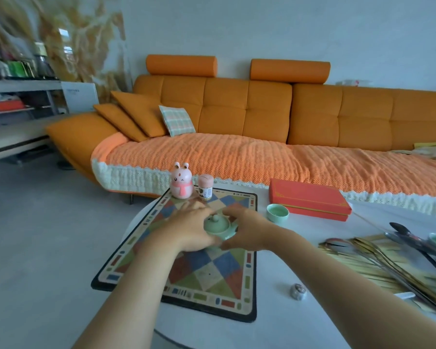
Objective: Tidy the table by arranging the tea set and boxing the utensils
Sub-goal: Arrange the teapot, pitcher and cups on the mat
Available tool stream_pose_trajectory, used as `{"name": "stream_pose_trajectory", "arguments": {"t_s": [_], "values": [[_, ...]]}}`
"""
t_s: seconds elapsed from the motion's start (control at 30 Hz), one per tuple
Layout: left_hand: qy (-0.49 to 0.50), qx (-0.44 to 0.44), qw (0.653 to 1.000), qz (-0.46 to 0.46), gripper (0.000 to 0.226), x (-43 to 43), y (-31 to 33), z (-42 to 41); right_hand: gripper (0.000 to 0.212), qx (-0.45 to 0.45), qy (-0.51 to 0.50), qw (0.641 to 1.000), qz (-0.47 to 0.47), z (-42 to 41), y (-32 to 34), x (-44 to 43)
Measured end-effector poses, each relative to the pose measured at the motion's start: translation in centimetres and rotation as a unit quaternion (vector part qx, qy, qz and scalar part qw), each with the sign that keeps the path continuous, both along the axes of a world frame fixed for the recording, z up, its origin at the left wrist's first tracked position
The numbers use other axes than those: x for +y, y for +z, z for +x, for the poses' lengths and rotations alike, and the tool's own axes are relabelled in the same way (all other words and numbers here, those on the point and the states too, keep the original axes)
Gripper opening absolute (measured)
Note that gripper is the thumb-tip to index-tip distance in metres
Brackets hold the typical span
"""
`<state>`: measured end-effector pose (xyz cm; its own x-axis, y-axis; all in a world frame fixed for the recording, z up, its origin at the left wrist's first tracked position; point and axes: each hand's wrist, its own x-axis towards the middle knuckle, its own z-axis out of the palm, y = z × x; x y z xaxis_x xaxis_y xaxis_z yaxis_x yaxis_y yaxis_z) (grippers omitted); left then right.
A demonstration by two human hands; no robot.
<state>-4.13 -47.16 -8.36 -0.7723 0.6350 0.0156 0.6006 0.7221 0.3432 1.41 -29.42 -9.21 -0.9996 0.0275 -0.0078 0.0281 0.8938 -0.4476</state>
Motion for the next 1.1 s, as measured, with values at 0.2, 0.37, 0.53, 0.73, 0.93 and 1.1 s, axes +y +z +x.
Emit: {"name": "stream_pose_trajectory", "arguments": {"t_s": [0.2,0.37,0.53,0.73,0.93,1.1], "values": [[0.029,0.087,0.995,0.031,0.063,-2.3,-1.3,-2.7,0.076,0.011,0.000,1.000,-0.020,-2.6,-0.2,-2.6],[0.117,0.152,0.980,0.057,0.055,-4.0,-2.6,-4.1,0.071,0.024,-0.005,0.999,-0.031,-5.8,-0.3,-5.3],[0.163,0.064,0.967,0.184,0.049,-4.6,-4.2,-5.4,0.063,0.036,-0.020,0.999,-0.030,-8.4,-1.0,-6.8],[0.156,0.056,0.962,0.215,0.051,-4.4,-5.2,-7.1,0.058,0.056,-0.035,0.997,-0.050,-9.7,-2.0,-6.7],[0.161,0.047,0.961,0.218,0.052,-4.3,-5.3,-7.6,0.058,0.052,-0.050,0.995,-0.070,-10.0,-2.0,-6.9],[0.141,0.032,0.966,0.214,0.053,-4.2,-5.0,-7.0,0.065,0.039,-0.047,0.996,-0.072,-8.9,-1.6,-6.1]]}}
